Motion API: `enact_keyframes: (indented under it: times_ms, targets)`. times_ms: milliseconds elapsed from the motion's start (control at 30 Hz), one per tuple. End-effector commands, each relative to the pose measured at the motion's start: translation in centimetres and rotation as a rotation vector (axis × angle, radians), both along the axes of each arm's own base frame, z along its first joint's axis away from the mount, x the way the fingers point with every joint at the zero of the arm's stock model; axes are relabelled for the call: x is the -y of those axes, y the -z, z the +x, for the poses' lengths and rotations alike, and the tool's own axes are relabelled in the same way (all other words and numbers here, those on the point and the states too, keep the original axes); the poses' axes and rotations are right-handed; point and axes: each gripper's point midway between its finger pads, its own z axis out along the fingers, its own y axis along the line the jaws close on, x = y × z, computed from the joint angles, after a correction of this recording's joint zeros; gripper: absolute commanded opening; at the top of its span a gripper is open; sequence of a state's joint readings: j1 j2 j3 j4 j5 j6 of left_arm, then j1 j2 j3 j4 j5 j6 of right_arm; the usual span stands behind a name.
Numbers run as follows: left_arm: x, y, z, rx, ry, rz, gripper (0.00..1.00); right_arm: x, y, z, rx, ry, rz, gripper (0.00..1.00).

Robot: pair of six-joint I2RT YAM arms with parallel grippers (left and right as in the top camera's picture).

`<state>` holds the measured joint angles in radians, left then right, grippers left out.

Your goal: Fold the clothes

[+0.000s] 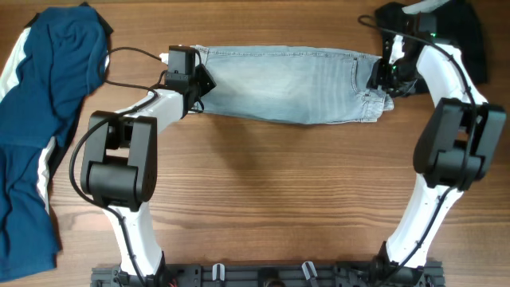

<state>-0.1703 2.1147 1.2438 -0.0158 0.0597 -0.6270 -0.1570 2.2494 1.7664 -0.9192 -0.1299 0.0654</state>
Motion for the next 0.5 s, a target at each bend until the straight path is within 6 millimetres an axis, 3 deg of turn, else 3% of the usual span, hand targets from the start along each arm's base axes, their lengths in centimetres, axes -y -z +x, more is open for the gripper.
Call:
enact_keyframes:
  times_ms: [0,233,467]
  targets:
    - [0.8,5.0,-3.7,-0.155,0.027,0.014,0.04,0.4,2.2,-0.5,-0.042,-0.009,-0.023,0.56]
    - [0.8,5.0,-3.7,-0.155,0.027,0.014,0.04,3.5,4.6,-1.5,-0.119,0.016,-0.197,0.58]
    - [0.8,5.1,-3.8,-0.158,0.027,0.014,0.04,4.0,4.9,-1.6,-0.129,0.017,-0.228,0.70]
